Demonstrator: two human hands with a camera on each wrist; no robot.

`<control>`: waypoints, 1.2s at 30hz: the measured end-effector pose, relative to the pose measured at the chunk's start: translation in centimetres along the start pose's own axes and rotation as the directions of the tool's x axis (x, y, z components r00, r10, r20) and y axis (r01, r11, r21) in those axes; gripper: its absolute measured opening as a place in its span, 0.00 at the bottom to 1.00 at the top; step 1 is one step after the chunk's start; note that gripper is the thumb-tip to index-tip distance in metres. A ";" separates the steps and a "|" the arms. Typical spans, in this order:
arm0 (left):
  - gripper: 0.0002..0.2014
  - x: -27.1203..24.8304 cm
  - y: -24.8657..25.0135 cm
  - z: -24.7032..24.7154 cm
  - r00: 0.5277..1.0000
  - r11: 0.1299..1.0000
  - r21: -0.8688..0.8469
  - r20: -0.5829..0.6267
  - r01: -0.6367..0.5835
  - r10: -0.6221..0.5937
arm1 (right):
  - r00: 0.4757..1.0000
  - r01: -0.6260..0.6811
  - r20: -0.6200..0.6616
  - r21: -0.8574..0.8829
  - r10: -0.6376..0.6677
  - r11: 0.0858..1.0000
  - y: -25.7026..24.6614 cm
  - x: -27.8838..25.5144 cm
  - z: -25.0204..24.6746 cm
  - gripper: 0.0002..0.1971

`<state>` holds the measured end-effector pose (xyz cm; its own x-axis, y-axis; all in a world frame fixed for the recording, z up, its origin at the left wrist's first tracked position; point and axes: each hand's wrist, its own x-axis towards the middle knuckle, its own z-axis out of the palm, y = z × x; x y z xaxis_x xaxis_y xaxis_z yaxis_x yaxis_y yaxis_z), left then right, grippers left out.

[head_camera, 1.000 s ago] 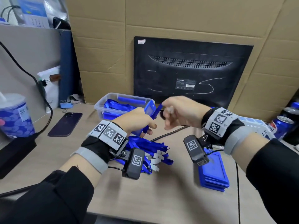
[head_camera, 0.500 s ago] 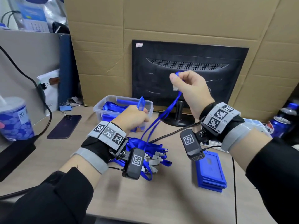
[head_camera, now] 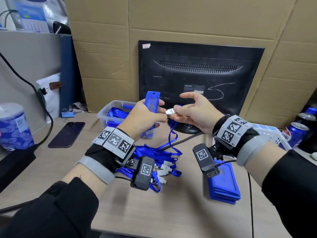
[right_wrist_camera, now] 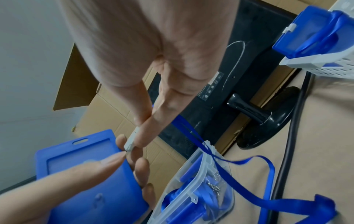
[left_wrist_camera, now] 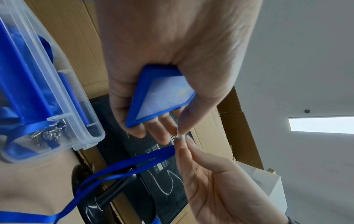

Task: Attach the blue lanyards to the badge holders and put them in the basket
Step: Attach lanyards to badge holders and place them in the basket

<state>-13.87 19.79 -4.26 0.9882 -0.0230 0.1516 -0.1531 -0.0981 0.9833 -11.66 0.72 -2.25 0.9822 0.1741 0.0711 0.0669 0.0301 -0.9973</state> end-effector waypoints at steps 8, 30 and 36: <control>0.20 0.3 -0.3 0.1 0.998 0.999 0.024 -0.045 -0.048 0.050 | 0.995 -0.026 0.092 -0.055 0.031 0.998 0.5 0.1 -0.3 0.04; 0.12 0.7 -0.6 0.1 0.989 0.984 -0.148 -0.096 0.100 -0.115 | 0.992 0.071 0.114 -0.244 -0.044 0.967 1.2 -0.3 -0.6 0.10; 0.12 0.7 -0.6 -0.1 0.986 0.993 -0.096 -0.141 0.071 -0.084 | 0.991 -0.046 0.104 -0.362 0.089 0.931 1.2 0.1 -0.5 0.19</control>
<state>-13.10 19.93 -4.70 0.9888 0.1254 0.0806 -0.0808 -0.0036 0.9967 -11.45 0.30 -3.41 0.9606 0.2773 -0.0169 0.0807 -0.3367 -0.9381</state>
